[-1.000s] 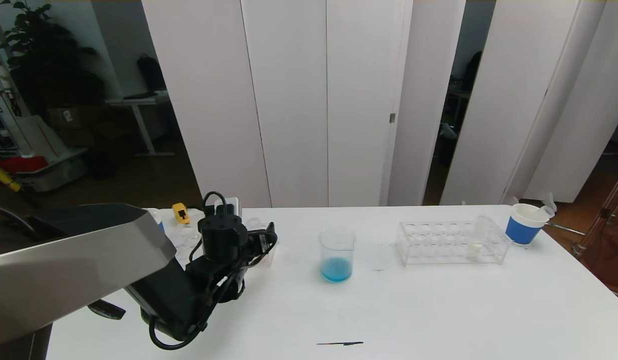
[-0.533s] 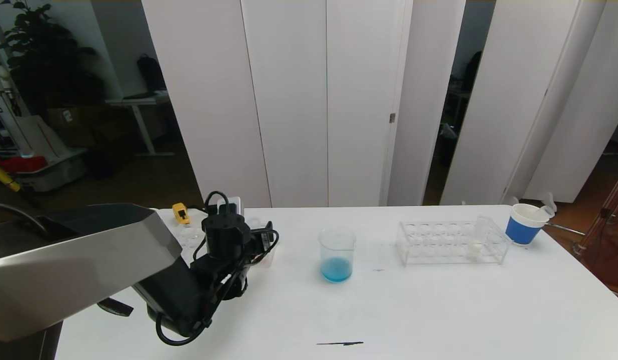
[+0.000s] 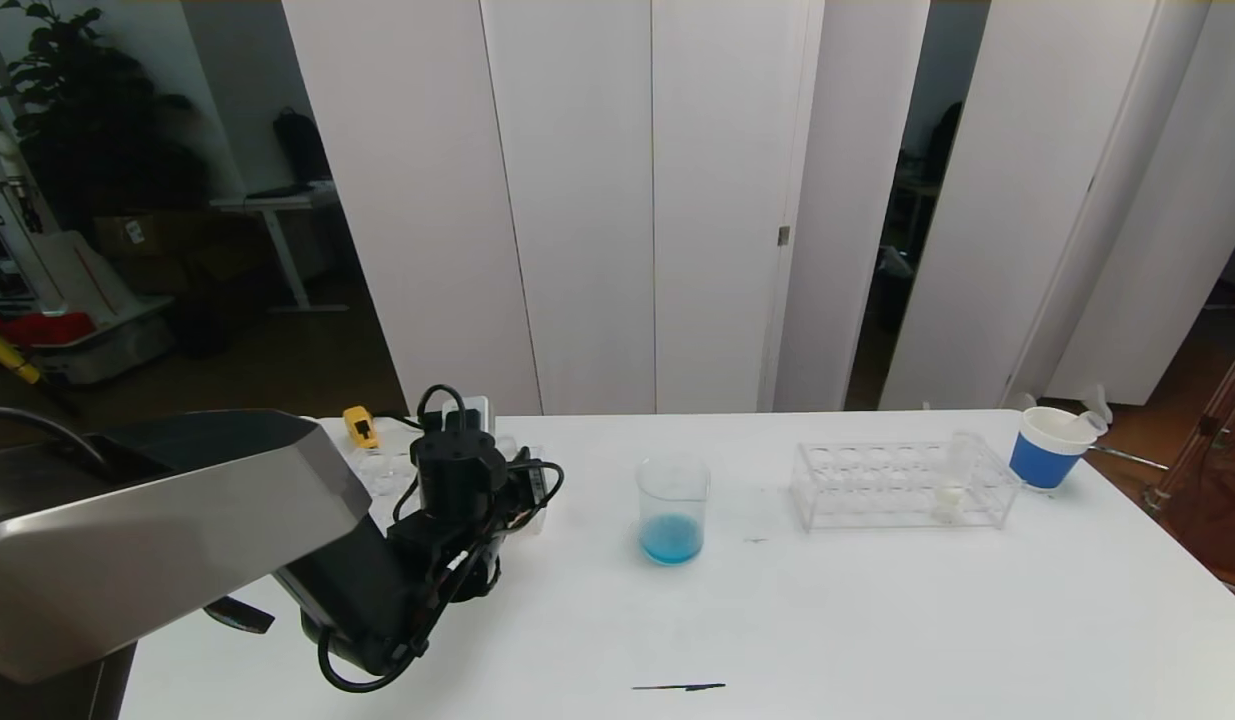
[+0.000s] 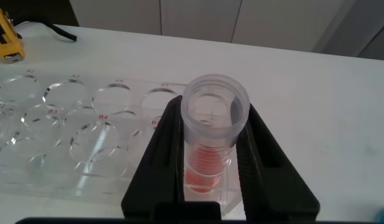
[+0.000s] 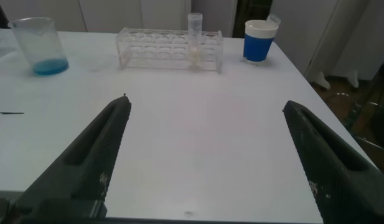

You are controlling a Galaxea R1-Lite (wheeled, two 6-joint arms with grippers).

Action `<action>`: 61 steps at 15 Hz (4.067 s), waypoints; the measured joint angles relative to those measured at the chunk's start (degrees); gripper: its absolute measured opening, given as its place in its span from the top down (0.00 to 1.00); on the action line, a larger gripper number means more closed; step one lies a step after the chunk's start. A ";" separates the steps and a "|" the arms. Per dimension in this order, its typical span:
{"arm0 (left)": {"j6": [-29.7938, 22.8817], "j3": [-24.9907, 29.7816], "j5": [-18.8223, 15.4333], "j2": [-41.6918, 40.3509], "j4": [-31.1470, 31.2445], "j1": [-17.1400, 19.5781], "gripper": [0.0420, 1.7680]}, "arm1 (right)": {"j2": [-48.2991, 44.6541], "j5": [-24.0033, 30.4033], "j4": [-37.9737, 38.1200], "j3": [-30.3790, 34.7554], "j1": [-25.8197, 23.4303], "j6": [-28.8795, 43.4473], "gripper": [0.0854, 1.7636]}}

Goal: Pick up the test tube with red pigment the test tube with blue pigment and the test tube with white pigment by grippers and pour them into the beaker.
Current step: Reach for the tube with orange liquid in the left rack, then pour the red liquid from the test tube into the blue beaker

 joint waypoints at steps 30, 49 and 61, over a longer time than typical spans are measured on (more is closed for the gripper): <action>12.21 0.80 -15.21 -24.11 13.64 -3.33 0.70 | 0.00 0.00 -0.02 0.00 0.00 0.00 0.01; 39.10 -13.81 -52.94 -11.22 8.94 -4.18 0.70 | 0.00 0.00 -0.02 0.00 -0.01 0.00 0.01; 67.02 -13.78 -52.26 0.30 -3.04 -1.55 0.70 | 0.00 -0.02 -0.02 0.00 -0.01 0.00 0.01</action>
